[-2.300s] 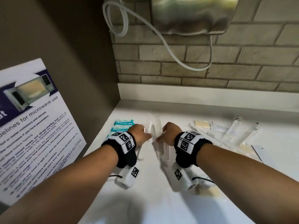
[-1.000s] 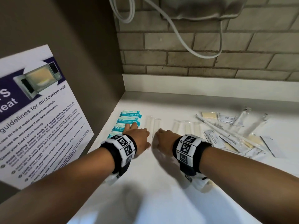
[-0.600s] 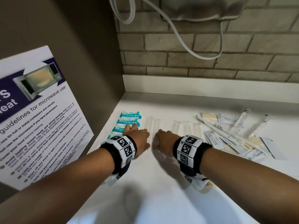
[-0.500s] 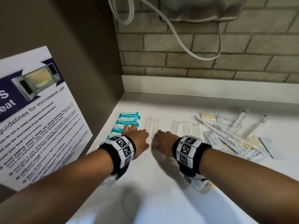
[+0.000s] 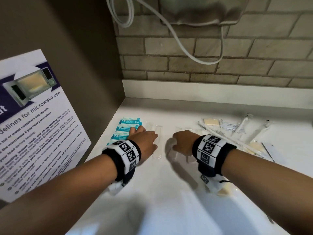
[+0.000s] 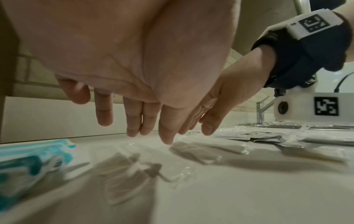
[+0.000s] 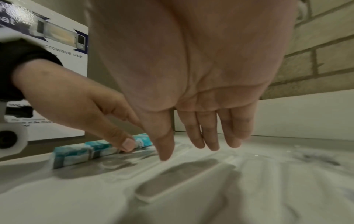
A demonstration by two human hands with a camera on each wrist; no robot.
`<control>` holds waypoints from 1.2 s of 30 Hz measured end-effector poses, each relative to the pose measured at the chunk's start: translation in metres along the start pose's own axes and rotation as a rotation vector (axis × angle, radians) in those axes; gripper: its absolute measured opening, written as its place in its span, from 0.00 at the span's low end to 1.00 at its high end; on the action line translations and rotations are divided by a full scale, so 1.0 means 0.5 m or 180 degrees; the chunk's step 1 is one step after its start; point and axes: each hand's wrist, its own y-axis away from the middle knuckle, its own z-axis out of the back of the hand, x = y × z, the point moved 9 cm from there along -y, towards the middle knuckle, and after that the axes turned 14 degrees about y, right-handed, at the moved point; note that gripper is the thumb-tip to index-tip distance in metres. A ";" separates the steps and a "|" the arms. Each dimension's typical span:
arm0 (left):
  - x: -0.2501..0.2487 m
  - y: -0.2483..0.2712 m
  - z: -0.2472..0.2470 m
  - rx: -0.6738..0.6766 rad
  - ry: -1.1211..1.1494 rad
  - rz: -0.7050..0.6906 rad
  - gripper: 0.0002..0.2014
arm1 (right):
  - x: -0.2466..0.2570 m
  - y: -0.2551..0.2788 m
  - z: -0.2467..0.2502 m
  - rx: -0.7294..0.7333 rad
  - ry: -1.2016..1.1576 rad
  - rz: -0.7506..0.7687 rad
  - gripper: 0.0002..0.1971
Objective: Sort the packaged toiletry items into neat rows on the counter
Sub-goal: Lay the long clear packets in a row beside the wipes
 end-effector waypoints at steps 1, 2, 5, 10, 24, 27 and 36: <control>-0.015 -0.003 0.000 -0.0017 -0.0035 -0.0062 0.14 | -0.018 0.003 -0.003 0.0020 0.0037 -0.0069 0.20; -0.034 -0.005 -0.002 -0.0016 -0.0061 -0.0159 0.15 | -0.036 0.007 -0.008 0.0068 0.0078 -0.0135 0.20; -0.087 -0.009 -0.020 0.0168 -0.0064 -0.0431 0.20 | -0.067 0.022 -0.028 0.0332 0.0244 -0.0217 0.21; -0.127 -0.009 -0.060 0.0568 -0.0405 -0.0608 0.25 | -0.072 0.042 -0.052 0.0520 0.0272 -0.0174 0.26; -0.073 -0.008 -0.049 0.0412 -0.0330 -0.0303 0.23 | 0.021 0.010 -0.043 0.0408 0.0067 0.0283 0.15; -0.069 -0.008 -0.047 0.0402 -0.0328 -0.0278 0.23 | 0.029 0.008 -0.045 0.0361 0.0090 0.0302 0.16; -0.096 -0.026 -0.051 0.0318 -0.0015 -0.0378 0.27 | -0.054 0.018 -0.020 -0.0172 -0.0463 0.0067 0.30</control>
